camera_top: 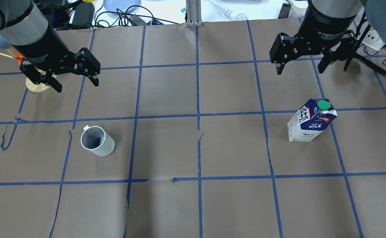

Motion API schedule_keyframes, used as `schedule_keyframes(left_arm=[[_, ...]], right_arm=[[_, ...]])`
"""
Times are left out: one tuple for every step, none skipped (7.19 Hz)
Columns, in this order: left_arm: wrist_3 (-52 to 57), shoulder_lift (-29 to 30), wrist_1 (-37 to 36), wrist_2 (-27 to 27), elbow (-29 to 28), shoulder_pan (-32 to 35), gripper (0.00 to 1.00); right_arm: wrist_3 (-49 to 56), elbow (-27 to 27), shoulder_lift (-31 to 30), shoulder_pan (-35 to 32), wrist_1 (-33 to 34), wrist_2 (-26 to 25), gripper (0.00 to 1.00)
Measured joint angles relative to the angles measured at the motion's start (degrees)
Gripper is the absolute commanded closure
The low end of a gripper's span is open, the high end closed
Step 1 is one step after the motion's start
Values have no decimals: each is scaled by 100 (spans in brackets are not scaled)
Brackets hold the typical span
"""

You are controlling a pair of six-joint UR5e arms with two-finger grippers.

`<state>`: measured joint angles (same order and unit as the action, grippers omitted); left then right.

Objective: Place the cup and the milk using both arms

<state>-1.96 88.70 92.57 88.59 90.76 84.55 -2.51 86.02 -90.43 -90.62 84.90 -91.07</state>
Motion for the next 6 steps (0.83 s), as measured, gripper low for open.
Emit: schedule_keyframes(left_arm=[[7,5,6,2,5,0,0],[12,22,11,8,9,-9,0],[13,66,1,9,16,-37,0],[10,149,-76,7,68,-85,0],[6,228,-296,6,259,-173,0],[-9,267,-676,5,615,-304,0]], right_arm=[[-2,4,0,-1,0,4,0],[-3,11,-1,-4,0,13,0],[-3,18,-1,-5,0,17,0],[-4,24,-1,-3,-2,21,0],[-4,27,-1,-3,-4,24,0],[-4,31,-1,-4,-4,27,0]])
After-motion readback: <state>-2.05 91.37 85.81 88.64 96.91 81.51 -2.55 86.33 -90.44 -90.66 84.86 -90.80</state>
